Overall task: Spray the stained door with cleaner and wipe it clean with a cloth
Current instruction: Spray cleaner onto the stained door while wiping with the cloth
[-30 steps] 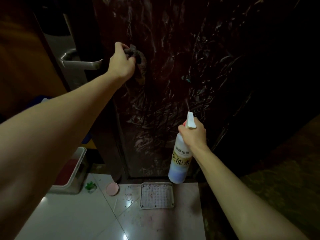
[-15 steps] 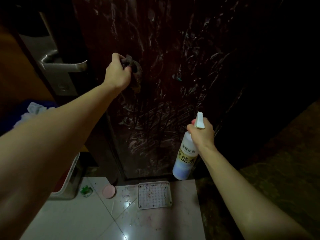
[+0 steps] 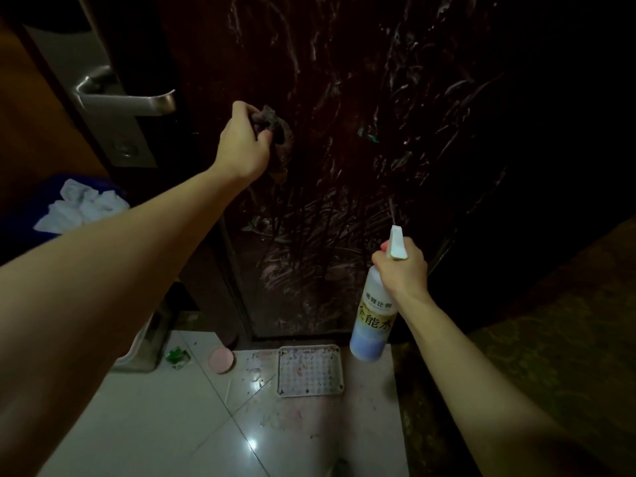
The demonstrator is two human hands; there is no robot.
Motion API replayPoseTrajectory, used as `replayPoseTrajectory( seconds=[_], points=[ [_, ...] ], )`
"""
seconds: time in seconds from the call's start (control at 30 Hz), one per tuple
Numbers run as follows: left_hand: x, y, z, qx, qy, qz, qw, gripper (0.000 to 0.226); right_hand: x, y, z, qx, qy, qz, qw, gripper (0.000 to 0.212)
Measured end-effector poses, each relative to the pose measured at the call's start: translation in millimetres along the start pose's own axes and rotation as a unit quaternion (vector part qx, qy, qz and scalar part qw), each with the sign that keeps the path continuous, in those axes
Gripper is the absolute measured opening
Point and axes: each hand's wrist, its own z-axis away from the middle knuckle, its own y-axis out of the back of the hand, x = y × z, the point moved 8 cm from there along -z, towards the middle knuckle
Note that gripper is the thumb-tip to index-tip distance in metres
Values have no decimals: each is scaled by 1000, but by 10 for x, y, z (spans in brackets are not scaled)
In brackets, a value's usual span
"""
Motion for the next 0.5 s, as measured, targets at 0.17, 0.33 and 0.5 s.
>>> replayPoseTrajectory(
  seconds=[0.17, 0.33, 0.5],
  points=[
    [-59, -10, 49, -1, -2, 3, 1000, 30, 21, -268, 89, -43, 10, -13, 999, 12],
    [-140, 2, 98, -4, -9, -13, 1000, 30, -28, -570, 207, -82, 25, -10, 996, 15],
    [-131, 39, 142, -2, -16, -22, 1000, 31, -79, -775, 352, -107, 35, -1, 994, 10]
  ],
)
